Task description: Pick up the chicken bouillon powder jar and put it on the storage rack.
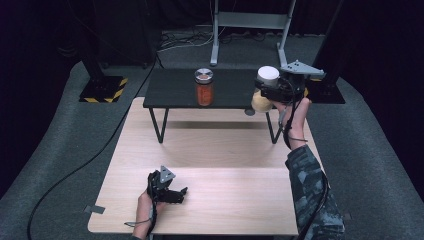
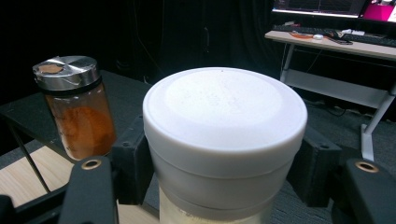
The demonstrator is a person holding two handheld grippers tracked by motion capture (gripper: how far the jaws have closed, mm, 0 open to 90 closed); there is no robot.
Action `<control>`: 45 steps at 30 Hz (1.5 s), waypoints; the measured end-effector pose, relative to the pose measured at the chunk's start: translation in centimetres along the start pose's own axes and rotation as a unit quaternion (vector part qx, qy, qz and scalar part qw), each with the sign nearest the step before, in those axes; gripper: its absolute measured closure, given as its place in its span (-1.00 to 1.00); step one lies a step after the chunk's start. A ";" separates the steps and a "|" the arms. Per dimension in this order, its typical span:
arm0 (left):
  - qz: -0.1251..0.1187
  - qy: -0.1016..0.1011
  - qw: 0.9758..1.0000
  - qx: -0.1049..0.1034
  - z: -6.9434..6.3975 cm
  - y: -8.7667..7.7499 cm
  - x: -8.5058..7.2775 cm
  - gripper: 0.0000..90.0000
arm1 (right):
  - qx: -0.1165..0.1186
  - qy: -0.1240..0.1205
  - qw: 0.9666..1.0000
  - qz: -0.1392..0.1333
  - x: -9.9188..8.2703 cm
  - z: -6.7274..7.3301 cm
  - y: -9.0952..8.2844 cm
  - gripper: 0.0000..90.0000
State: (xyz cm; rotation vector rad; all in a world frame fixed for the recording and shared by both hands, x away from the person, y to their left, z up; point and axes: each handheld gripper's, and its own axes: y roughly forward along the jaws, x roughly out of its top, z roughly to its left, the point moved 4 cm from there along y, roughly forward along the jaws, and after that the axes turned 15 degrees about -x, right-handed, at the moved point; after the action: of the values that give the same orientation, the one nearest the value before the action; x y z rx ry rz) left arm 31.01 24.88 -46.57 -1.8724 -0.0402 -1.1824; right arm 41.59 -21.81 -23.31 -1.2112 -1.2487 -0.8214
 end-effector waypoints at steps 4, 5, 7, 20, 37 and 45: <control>0.000 0.000 1.000 0.000 0.0 0.0 0.0 -0.92 | 0.000 0.000 1.000 0.001 0.2 0.0 0.2 -0.28; 0.000 0.000 1.000 0.000 0.0 0.0 0.0 -0.92 | -0.001 0.000 1.000 0.001 0.2 0.1 0.2 -0.27; 0.000 0.000 1.000 0.000 0.0 0.0 0.0 -0.92 | -0.001 0.000 1.000 0.002 0.3 0.1 0.4 -0.27; 0.000 0.000 1.000 -0.001 0.0 0.0 0.0 -0.92 | 0.000 -0.001 1.000 0.004 0.5 0.4 1.0 -0.27; 0.001 0.002 1.000 -0.002 0.0 0.0 0.0 -0.92 | 0.002 -0.004 1.000 0.006 1.0 0.9 1.9 -0.27; 0.001 0.003 1.000 -0.002 0.0 0.0 0.0 -0.92 | -0.001 -0.006 1.000 0.010 1.1 0.9 2.4 -0.28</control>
State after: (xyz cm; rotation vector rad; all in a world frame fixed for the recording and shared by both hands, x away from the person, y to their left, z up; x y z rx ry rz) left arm 31.02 24.89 -46.54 -1.8718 -0.0325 -1.1866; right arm 43.85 -20.24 -22.82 -1.2308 -1.2436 -0.8012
